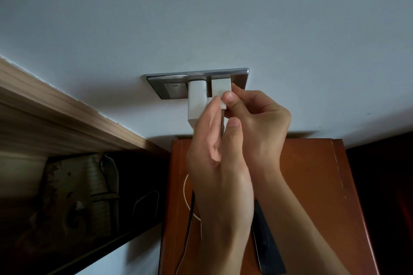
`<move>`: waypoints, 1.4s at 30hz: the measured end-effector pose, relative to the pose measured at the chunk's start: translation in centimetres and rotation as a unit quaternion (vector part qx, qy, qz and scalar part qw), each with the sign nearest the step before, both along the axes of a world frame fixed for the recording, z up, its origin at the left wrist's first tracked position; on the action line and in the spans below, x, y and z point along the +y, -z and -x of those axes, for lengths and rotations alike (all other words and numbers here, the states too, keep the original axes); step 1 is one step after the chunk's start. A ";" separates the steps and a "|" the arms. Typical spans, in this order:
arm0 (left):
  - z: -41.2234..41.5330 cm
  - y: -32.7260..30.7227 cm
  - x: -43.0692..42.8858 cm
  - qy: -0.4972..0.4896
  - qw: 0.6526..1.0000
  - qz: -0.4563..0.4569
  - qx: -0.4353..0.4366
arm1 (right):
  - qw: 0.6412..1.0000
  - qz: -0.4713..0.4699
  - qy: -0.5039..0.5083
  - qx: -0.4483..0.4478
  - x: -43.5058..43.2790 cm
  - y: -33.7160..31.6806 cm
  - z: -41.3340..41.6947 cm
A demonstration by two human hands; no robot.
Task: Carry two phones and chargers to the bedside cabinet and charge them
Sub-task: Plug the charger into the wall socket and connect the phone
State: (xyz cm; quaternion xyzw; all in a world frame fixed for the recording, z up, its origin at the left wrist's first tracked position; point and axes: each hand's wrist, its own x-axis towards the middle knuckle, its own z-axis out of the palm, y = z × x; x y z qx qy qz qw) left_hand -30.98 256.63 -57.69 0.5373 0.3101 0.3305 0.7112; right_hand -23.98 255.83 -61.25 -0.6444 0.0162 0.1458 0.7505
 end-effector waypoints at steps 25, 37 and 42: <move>4.3 1.5 -0.4 0.025 0.997 -0.038 0.057 | 0.999 0.017 -0.037 0.000 -4.2 2.2 3.7; 10.4 11.6 -2.6 0.048 0.974 -0.046 0.218 | 0.919 0.334 -0.210 0.013 -11.5 14.9 13.0; 12.9 15.4 -2.9 0.089 0.941 -0.069 0.318 | 0.837 0.445 -0.316 -0.027 -11.7 19.5 16.8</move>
